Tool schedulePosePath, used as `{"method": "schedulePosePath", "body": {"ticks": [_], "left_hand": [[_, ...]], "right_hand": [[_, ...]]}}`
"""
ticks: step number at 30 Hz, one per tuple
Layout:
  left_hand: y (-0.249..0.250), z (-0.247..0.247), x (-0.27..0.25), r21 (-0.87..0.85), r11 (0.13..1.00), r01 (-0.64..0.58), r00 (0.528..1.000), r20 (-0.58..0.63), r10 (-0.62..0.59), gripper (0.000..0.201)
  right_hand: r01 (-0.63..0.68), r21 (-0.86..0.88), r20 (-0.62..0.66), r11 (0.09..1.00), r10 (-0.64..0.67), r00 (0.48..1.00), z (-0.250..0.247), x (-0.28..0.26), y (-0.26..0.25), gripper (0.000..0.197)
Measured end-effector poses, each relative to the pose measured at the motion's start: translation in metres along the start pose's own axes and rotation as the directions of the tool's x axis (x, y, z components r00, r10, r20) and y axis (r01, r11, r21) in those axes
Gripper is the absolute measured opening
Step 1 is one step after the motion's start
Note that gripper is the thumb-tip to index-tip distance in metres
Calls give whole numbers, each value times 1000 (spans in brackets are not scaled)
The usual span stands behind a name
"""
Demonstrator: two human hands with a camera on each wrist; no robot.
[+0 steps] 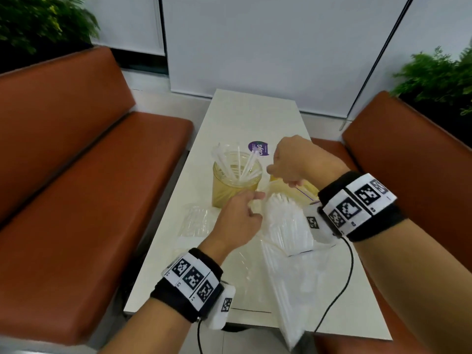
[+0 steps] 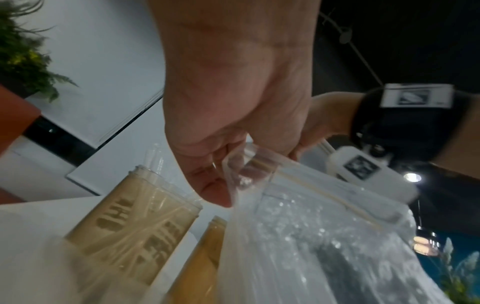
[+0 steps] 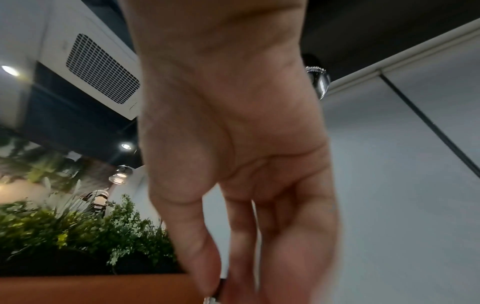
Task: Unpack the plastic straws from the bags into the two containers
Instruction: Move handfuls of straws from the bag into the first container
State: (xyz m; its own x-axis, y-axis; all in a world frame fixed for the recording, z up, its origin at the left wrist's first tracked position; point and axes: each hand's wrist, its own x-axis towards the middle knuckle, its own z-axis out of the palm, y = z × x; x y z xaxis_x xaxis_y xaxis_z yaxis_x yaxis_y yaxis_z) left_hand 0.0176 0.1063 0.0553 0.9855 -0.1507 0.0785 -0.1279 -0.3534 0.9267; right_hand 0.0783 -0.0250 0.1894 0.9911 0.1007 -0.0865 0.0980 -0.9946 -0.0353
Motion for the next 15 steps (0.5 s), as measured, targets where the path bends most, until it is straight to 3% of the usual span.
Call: {"method": "schedulePosePath", "body": {"ticks": [3, 5, 11, 15], "left_hand": [[15, 8, -1, -60, 998, -19, 999, -38, 17, 50], [22, 14, -4, -113, 993, -21, 999, -38, 17, 51], [29, 34, -12, -146, 987, -66, 997, -40, 61, 56], [29, 37, -16, -206, 978, 10, 999, -35, -18, 55]], "right_hand": [[-118, -41, 283, 992, 125, 951, 11, -32, 14, 39], [-158, -103, 355, 982, 185, 917, 28, -46, 20, 52], [-239, -44, 118, 970, 242, 963, 94, -66, 33, 69], [-235, 97, 55, 967, 231, 971, 113, -70, 41, 56]]}}
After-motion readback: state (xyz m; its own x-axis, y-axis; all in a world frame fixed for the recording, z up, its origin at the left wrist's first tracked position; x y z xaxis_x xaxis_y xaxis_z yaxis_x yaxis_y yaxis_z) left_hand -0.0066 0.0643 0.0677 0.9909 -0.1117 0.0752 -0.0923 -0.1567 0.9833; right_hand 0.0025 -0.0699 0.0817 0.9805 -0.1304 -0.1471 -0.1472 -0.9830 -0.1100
